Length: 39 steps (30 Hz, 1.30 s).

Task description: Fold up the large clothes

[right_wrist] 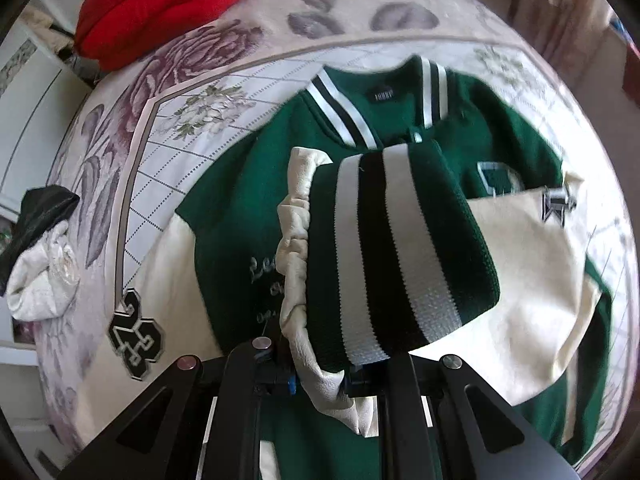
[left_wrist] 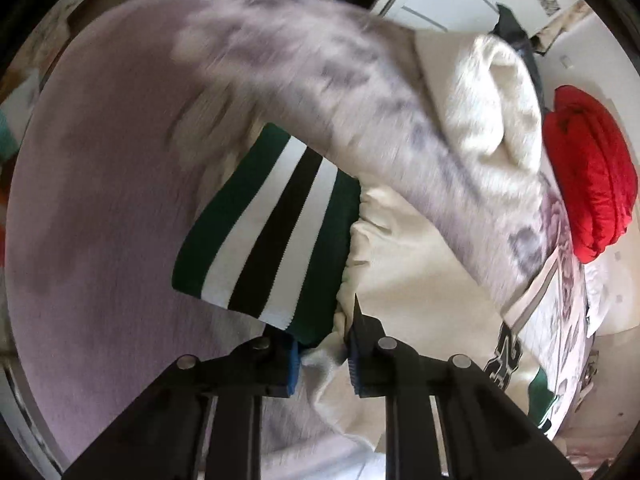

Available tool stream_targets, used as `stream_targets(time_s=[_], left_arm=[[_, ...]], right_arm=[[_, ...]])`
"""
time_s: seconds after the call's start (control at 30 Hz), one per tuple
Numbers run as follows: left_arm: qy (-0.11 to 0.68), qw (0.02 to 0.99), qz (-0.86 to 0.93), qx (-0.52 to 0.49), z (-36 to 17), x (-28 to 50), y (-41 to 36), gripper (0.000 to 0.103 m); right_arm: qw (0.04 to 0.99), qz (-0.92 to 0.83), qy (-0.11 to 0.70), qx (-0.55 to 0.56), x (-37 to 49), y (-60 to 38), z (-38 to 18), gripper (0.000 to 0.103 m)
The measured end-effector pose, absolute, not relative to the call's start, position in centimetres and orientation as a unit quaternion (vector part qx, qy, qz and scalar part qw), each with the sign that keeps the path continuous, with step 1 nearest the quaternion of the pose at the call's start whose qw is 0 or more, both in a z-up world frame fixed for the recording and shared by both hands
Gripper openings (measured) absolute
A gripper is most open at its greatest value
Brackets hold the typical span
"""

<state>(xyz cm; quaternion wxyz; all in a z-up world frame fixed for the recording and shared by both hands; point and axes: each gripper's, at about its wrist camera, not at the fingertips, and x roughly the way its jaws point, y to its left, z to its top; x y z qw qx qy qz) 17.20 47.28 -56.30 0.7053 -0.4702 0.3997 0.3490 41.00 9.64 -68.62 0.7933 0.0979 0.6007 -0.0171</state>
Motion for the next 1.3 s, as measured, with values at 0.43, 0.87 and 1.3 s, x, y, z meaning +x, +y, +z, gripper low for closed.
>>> stream_targets(time_s=[0.43, 0.87, 1.3], left_arm=[[0.437, 0.719, 0.314, -0.439, -58.9, 22.9, 52.8, 0.017], [0.287, 0.682, 0.244, -0.628, -63.8, 20.3, 54.9, 0.098], [0.246, 0.776, 0.26, -0.519, -57.0, 22.6, 55.3, 0.015]], right_arm=[[0.796, 0.076, 0.594, -0.084, 47.1, 30.7, -74.6, 0.015], [0.718, 0.175, 0.665, 0.104, 43.1, 21.3, -72.6, 0.069], [0.749, 0.063, 0.658, 0.055, 41.1, 14.6, -73.0, 0.069]])
